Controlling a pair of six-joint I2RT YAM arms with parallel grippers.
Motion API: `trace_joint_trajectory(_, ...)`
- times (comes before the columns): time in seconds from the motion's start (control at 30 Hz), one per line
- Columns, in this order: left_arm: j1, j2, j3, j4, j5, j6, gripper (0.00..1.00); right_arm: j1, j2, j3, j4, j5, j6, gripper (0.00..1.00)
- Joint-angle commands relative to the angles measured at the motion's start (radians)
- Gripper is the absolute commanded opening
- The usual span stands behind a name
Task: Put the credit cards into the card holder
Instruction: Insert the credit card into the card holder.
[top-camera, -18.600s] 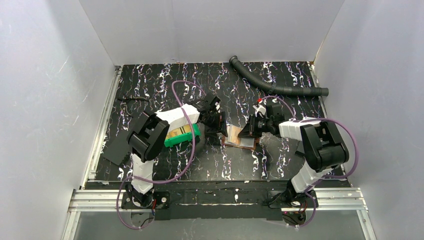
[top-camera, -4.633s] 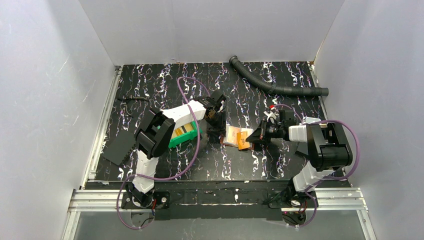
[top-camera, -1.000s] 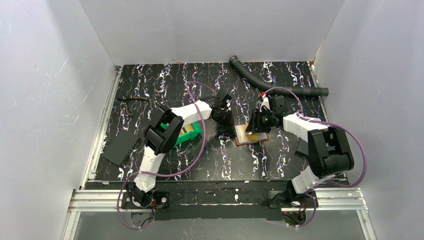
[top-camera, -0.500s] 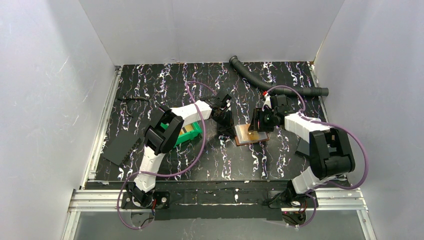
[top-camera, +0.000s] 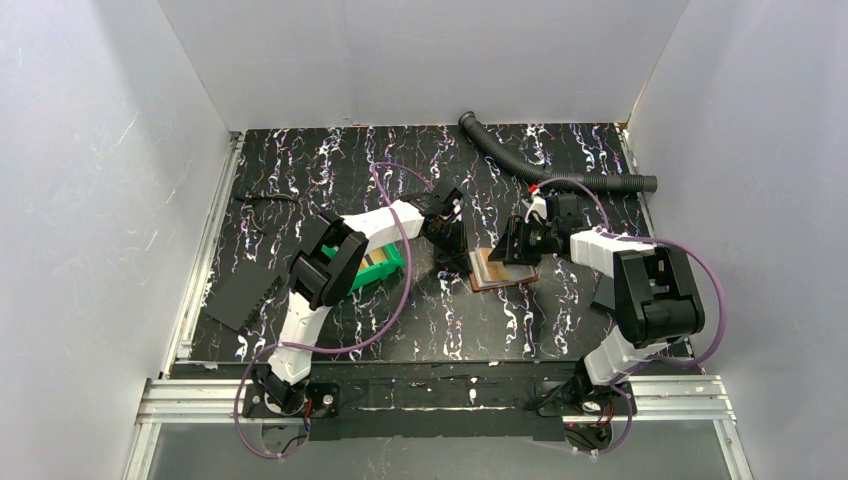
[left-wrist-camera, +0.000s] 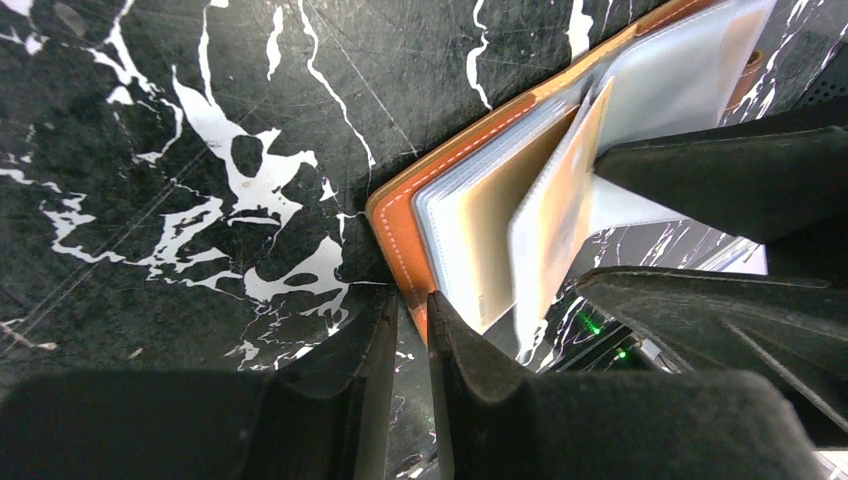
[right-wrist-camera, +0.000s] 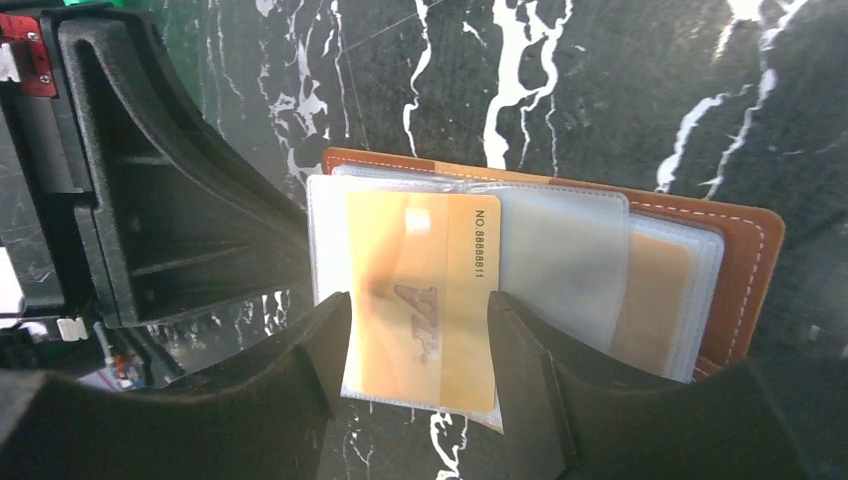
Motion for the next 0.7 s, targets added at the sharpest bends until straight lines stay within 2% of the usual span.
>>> trace_joint_trajectory(0.0, -0.006, 0.041, 0.007, -0.05, -0.02, 0.019, 0.17, 0.002, 0.051, -0.065, 0.105, -0.127, 0.096, 0.61)
trace_joint_trajectory(0.17, -0.006, 0.04, 0.01, -0.052, -0.02, 0.018, 0.16, 0.002, 0.032, -0.122, 0.236, -0.194, 0.217, 0.61)
trace_joint_trajectory(0.47, -0.006, 0.038, 0.002, -0.053, -0.023, 0.019, 0.16, 0.002, -0.038, -0.142, 0.311, -0.263, 0.326, 0.61)
trace_joint_trajectory(0.53, -0.006, 0.034, 0.001, -0.053, -0.024, 0.019, 0.16, -0.004, -0.069, -0.109, 0.226, -0.21, 0.255, 0.6)
trace_joint_trajectory(0.6, -0.006, 0.029, -0.003, -0.053, -0.027, 0.022, 0.16, -0.005, -0.093, -0.031, 0.003, -0.08, 0.109, 0.61)
trace_joint_trajectory(0.67, -0.006, 0.025, -0.008, -0.055, -0.028, 0.025, 0.16, -0.007, -0.097, 0.026, -0.121, -0.009, 0.003, 0.62)
